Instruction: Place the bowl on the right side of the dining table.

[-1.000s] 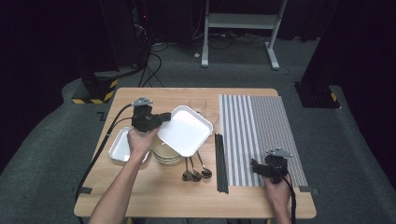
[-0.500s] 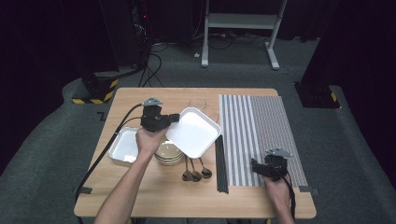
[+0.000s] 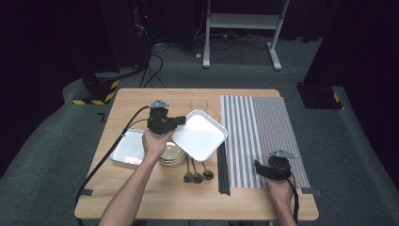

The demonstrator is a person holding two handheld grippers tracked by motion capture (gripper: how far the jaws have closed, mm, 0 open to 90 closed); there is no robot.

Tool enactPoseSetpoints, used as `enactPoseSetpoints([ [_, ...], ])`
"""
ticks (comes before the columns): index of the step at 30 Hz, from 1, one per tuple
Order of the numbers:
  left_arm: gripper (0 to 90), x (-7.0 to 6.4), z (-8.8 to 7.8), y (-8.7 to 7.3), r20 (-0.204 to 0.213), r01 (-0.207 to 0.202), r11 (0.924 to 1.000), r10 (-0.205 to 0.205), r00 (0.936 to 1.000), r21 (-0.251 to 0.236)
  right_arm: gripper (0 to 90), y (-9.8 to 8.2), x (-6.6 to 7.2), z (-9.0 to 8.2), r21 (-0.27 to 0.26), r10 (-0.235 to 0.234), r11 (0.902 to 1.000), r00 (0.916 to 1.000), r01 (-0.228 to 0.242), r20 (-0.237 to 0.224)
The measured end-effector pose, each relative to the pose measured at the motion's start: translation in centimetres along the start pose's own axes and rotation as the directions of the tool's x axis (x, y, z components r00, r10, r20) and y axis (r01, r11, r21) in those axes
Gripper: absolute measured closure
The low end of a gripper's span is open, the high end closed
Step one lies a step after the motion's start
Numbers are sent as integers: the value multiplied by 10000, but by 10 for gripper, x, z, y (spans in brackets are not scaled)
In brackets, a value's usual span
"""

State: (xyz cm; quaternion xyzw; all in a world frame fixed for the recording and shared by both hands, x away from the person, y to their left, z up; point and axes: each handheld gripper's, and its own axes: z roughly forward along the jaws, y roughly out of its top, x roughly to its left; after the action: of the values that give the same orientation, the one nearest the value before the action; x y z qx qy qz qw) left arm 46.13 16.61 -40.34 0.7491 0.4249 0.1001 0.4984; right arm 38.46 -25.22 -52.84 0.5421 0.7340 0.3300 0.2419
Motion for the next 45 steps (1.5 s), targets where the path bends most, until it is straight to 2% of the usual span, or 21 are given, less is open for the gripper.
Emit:
enactPoseSetpoints([
  [4,882,-1,4,-2,74,74,10000,-74,9999,16,280,2,0,-7,-309,78,9995,9995,-88,-321],
  [7,882,-2,5,-2,93,88,10000,-89,9999,25,345,6,-1,-12,-511,70,9986,9938,-127,-1110],
  [10,882,-2,7,-3,125,122,9999,-122,9998,11,404,15,2,-17,-672,-203,9977,9788,67,-2038],
  [14,882,-3,8,-4,138,109,9999,-109,9998,21,450,26,6,-21,-824,-528,9961,9658,328,-2539],
  [16,882,-3,9,-4,125,76,10000,-76,9999,37,425,34,8,-21,-706,-441,9972,9564,246,-2889],
  [19,882,-3,10,-5,142,67,10000,-67,9999,61,409,41,9,-21,-705,-152,9975,9474,-78,-3196],
  [20,882,-3,10,-5,131,68,9999,-69,9999,89,405,44,9,-20,-676,25,9973,9390,-274,-3438],
  [23,882,-3,11,-6,98,-14,9999,12,10000,158,407,50,9,-20,-564,53,9980,9332,-274,-3592],
  [25,882,-3,11,-6,115,-3,9999,1,9999,172,404,54,10,-18,-360,150,9989,9240,-311,-3820],
  [26,882,-3,12,-6,128,35,9998,-37,9999,173,402,55,11,-18,-323,165,9990,9228,-313,-3849],
  [28,881,-3,12,-6,149,47,9999,-50,9999,163,377,58,13,-18,-389,-47,9992,9207,-114,-3903],
  [31,882,-4,13,-6,168,30,9998,-34,9999,201,340,63,15,-18,-415,-272,9991,9064,107,-4215],
  [34,882,-4,13,-5,165,-38,9998,34,9999,206,323,71,23,-26,-741,-1015,9942,9069,779,-4088],
  [36,882,-5,14,-4,183,-66,9998,63,9998,206,327,76,26,-30,-896,-1390,9896,9117,1129,-3866],
  [40,881,-6,15,-4,207,-104,9996,99,9997,246,403,86,23,-32,-950,-1179,9916,9114,872,-3943],
  [42,882,-7,16,-4,224,-107,9996,101,9997,261,450,89,24,-32,-1038,-1228,9907,9096,885,-3969],
  [44,882,-7,16,-4,229,-144,9995,138,9996,266,487,91,24,-32,-1029,-1249,9906,9043,903,-4083],
  [45,882,-7,17,-4,249,-124,9996,118,9996,271,495,93,25,-31,-1076,-1310,9896,9047,951,-4055],
])
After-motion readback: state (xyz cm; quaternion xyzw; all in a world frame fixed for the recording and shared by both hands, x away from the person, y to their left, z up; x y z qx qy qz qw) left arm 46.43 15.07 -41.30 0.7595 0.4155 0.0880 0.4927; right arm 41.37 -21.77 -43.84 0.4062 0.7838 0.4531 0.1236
